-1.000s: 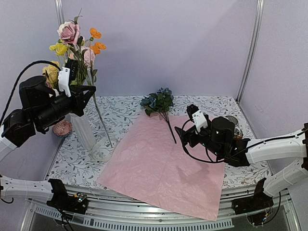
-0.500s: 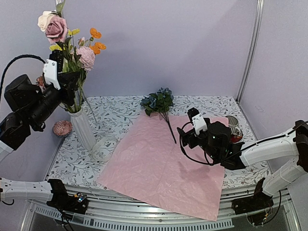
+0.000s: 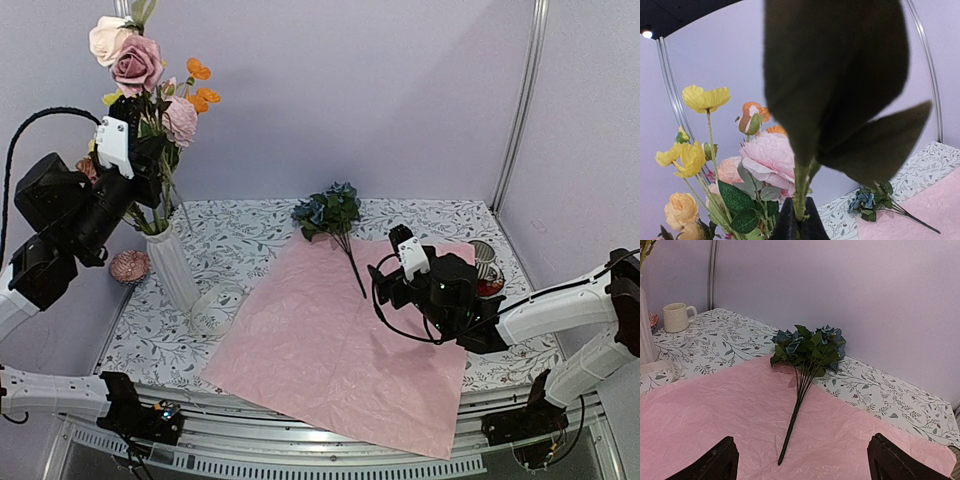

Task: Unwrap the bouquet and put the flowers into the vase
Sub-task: Place the fake flower in the vase.

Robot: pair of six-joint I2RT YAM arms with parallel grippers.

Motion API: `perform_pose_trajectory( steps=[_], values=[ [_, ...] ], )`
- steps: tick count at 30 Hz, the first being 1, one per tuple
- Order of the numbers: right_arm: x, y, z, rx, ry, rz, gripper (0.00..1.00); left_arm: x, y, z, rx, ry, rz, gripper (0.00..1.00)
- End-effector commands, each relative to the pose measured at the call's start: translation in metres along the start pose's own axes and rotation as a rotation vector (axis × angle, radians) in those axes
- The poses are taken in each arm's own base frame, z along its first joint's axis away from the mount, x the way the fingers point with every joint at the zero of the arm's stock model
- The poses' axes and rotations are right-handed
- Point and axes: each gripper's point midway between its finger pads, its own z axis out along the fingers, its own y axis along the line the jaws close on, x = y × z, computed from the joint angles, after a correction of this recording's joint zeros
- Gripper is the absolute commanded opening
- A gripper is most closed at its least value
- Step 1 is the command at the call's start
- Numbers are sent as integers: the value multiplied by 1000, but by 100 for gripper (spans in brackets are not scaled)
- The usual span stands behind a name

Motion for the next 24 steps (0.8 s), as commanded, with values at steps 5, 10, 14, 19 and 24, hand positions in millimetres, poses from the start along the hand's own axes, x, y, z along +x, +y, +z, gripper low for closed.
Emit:
perform_pose_trajectory(
  steps=[5,10,14,19,24],
  values=[
    [-2,-2,0,17,-14,5,91,-11,28,6,-174,-28,35,0],
    [-1,-3,0,21,-11,3,91,-9,33,9,-203,14,41,0],
    [-2,-3,0,25,-12,0,91,-15,29,9,-126,67,-47,0],
    [-1,-2,1,22,-10,0,91,-16,20,0,-28,92,-118,0],
    [-2,-2,1,20,-12,1,91,-20,41,-14,-83,80,-110,0]
  ],
)
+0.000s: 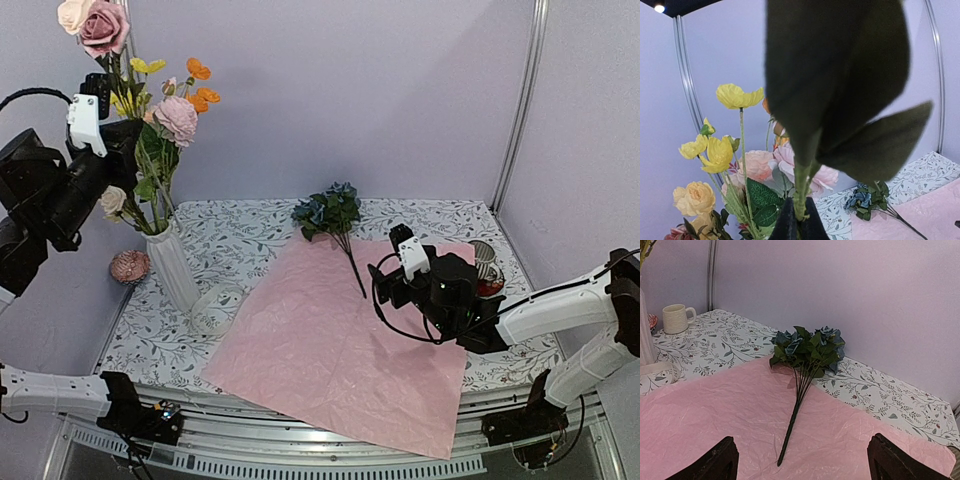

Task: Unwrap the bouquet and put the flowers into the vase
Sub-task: Place the fake flower in the vase.

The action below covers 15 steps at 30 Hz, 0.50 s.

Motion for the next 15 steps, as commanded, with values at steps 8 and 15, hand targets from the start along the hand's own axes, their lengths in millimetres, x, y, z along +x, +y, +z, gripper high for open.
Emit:
perform_pose_trajectory(
  steps=[8,15],
  values=[
    [-1,-3,1,23,-6,-5,91,0,31,-28,-28,50,15,0],
    [0,0,3,17,-3,-5,92,24,28,-29,-33,102,44,0]
  ],
)
